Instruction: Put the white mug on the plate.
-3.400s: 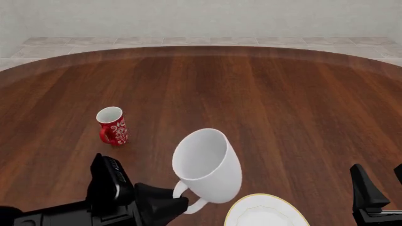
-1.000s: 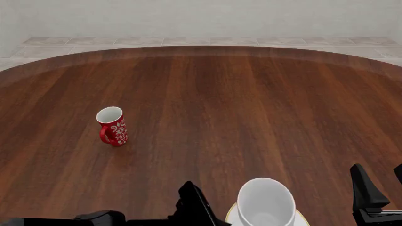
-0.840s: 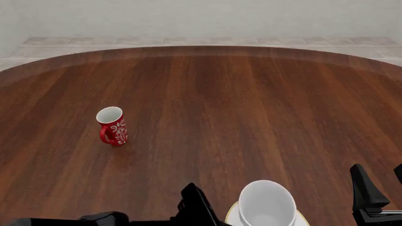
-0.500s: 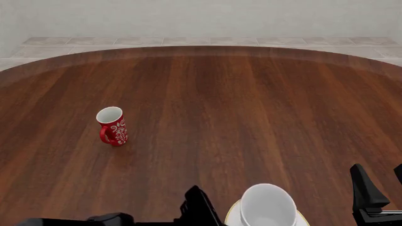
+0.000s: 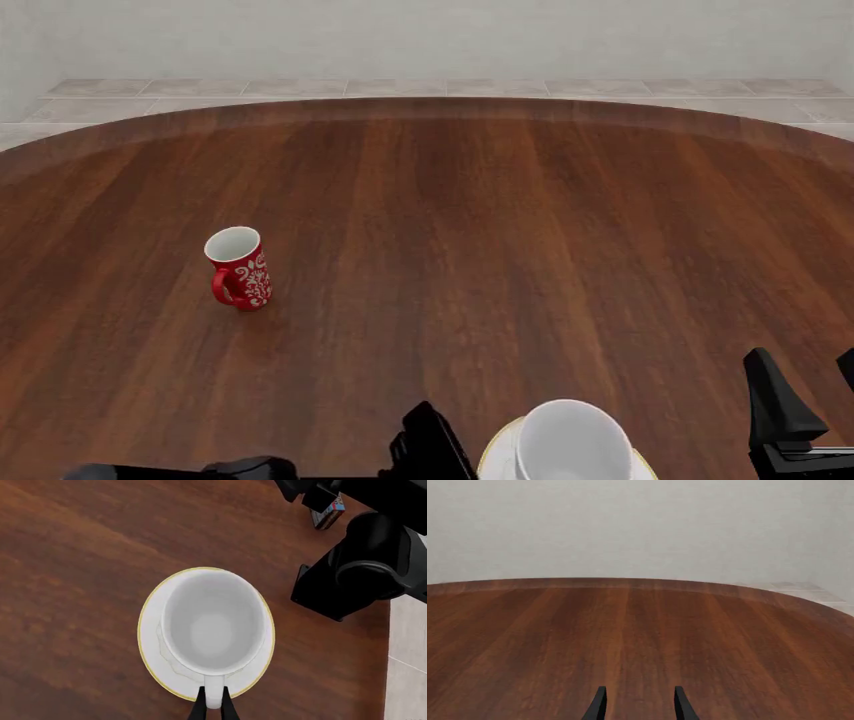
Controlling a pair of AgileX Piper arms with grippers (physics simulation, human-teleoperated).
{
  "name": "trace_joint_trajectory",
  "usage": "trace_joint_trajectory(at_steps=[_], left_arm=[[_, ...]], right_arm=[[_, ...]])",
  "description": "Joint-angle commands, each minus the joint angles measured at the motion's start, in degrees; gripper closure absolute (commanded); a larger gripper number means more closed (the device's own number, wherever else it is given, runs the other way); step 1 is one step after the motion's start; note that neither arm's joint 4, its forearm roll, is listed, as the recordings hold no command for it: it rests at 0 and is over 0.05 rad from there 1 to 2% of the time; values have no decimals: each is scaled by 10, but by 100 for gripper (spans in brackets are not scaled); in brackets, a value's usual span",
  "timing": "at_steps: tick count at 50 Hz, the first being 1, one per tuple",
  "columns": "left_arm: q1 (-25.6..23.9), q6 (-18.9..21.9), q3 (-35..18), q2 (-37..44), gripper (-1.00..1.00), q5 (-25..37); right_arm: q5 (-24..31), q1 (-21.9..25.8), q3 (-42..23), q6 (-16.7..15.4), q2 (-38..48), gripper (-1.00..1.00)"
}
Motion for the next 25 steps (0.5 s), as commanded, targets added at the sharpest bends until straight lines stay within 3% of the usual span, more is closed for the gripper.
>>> trace_joint_trajectory(at_steps=[1,25], left_arm=[[1,5,-7,8,100,0],[8,22,-3,13,100,-3]], right_arm=[[0,-1,1,1,-1,-100],[0,-1,1,1,-1,-100]])
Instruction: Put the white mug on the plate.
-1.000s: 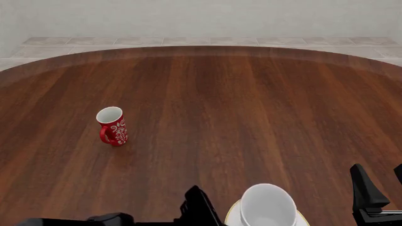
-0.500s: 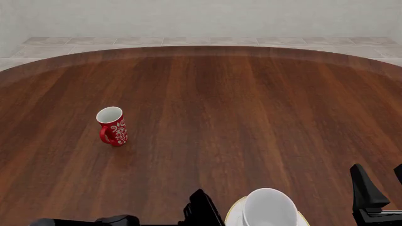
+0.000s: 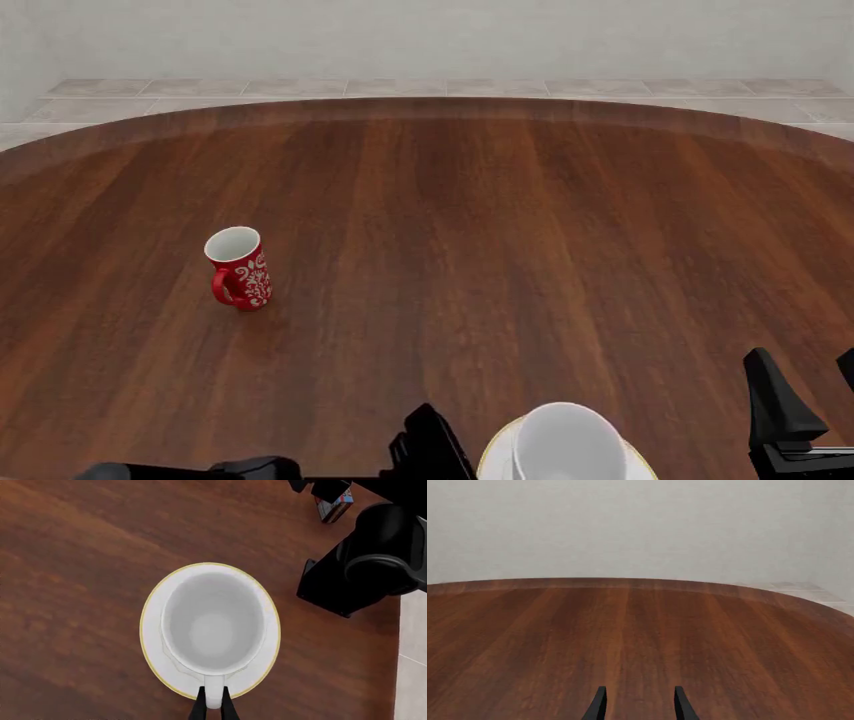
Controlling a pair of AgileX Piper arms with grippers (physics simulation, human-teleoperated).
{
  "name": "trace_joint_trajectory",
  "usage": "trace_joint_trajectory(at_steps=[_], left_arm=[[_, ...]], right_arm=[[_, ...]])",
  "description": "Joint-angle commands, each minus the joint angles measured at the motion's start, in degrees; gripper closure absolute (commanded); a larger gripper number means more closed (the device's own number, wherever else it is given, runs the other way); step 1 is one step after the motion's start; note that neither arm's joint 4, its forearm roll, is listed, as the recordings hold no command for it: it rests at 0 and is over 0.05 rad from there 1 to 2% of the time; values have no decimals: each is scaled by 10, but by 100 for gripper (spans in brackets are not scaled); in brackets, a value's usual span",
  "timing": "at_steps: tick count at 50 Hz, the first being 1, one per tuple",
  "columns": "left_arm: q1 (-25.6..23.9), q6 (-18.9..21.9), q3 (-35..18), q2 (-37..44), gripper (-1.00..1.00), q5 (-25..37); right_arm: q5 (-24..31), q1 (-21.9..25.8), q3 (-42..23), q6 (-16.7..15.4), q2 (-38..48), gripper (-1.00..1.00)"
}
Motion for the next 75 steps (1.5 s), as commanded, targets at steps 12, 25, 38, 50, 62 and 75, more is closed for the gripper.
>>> trace_joint_trajectory(at_steps=[12,25,38,50,62,75], left_arm=[[6,20,-6,-1,-100,4],[5,16,-10,-5,-100,13],[4,15,-10,-11,-100,20],[8,20,-4,-42,-100,40],[14,27,3,-99,-100,70],[14,27,3,-99,-100,70]], right_arm=[[0,-1,1,1,-1,-100],[0,-1,1,1,-1,-100],[0,-1,1,1,-1,-100],[0,-1,1,1,-1,-100],[0,-1,1,1,-1,-100],[0,-1,1,1,-1,-100]])
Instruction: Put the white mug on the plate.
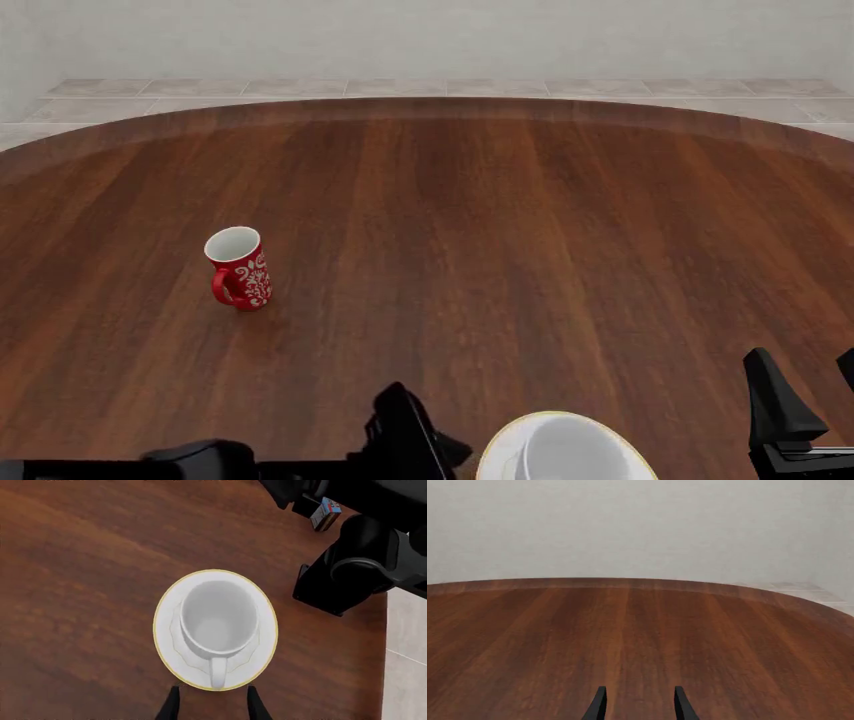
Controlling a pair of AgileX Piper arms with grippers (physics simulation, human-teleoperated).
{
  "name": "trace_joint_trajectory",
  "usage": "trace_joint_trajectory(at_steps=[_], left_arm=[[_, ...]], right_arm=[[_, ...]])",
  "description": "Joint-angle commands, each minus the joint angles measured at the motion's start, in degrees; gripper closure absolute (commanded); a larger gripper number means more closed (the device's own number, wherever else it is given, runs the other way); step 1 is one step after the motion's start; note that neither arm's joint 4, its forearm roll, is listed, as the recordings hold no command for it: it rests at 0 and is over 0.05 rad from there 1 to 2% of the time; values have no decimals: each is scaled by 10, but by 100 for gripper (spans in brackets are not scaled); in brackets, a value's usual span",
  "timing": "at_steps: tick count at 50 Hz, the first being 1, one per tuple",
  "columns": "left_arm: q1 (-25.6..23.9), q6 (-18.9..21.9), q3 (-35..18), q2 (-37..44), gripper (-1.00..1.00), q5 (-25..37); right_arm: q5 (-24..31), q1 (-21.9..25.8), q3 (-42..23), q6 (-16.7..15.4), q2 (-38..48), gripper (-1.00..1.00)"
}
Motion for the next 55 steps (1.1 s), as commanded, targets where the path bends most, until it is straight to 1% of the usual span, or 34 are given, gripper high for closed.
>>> trace_joint_trajectory(at_steps=[1,24,25,26,27,28,30,31,34,40,41,50,53,54,55], left_arm=[[2,2,-3,-9,-100,9],[2,2,-3,-9,-100,9],[-10,-70,12,-124,-100,123],[-7,-75,17,-238,-100,131],[-4,-65,20,-246,-100,132],[-2,-73,24,-253,-100,134],[-10,-109,28,-258,-100,131],[-11,-110,28,-263,-100,132],[-13,-138,35,-275,-100,132],[-2,-138,46,-299,-100,143],[3,-133,48,-308,-100,148],[9,-133,53,-354,-100,179],[15,-134,55,-387,-100,201],[15,-134,55,-387,-100,201],[15,-141,51,-406,-100,214]], right_arm=[[0,-1,1,1,-1,-100],[0,-1,1,1,-1,-100],[0,-1,1,1,-1,-100],[0,-1,1,1,-1,-100],[0,-1,1,1,-1,-100],[0,-1,1,1,-1,-100],[0,-1,1,1,-1,-100],[0,-1,1,1,-1,-100],[0,-1,1,1,-1,-100],[0,-1,1,1,-1,-100],[0,-1,1,1,-1,-100],[0,-1,1,1,-1,-100],[0,-1,1,1,-1,-100],[0,-1,1,1,-1,-100],[0,-1,1,1,-1,-100]])
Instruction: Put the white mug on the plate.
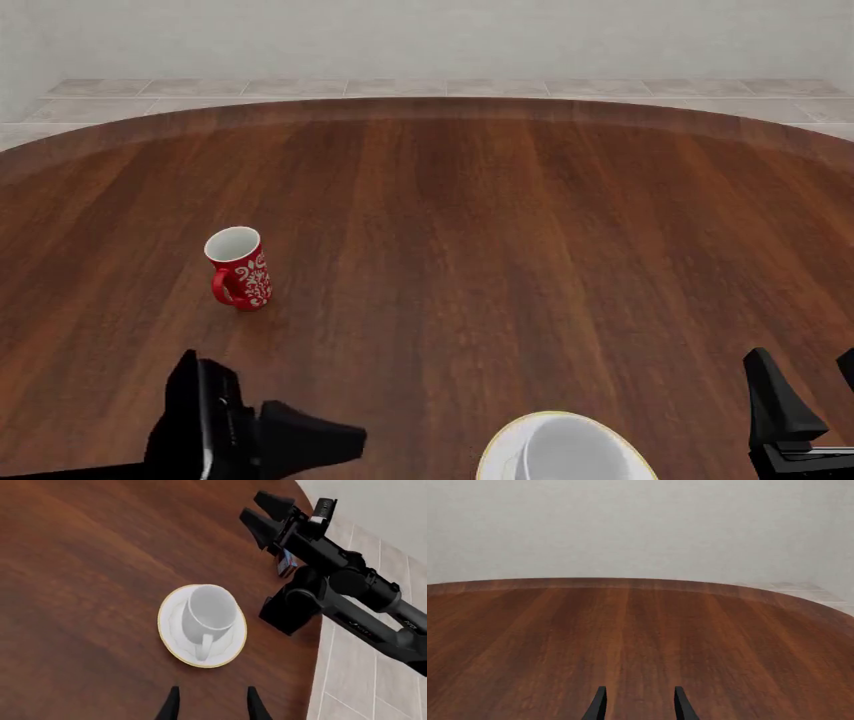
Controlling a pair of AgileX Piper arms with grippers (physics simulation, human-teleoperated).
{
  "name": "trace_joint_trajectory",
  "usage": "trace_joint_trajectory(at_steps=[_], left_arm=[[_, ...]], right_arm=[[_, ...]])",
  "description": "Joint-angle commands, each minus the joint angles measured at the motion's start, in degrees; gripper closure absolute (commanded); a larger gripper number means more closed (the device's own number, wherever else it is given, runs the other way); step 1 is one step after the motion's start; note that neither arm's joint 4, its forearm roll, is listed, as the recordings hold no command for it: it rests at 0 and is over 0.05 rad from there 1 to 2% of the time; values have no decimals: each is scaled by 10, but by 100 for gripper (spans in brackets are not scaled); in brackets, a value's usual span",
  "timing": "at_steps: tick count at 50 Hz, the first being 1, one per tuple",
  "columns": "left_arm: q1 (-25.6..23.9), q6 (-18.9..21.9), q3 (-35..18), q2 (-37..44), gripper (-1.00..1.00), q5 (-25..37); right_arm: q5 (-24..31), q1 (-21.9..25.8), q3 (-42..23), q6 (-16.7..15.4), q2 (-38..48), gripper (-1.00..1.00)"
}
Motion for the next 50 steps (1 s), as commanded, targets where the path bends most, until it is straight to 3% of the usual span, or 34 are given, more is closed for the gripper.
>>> trace_joint_trajectory(at_steps=[1,30,40,43,44,50], left_arm=[[11,-16,1,-84,-100,54],[54,-42,26,-287,-100,168],[67,-46,41,-353,-100,194],[71,-48,43,-364,-100,200],[76,-50,48,-377,-100,206],[89,-50,55,-412,-100,222]], right_arm=[[0,-1,1,1,-1,-100],[0,-1,1,1,-1,-100],[2,-9,0,-23,-5,-100],[-14,-8,-3,-9,-5,-100],[-32,-7,-12,22,-5,-100],[-52,-4,-24,24,-5,-100]])
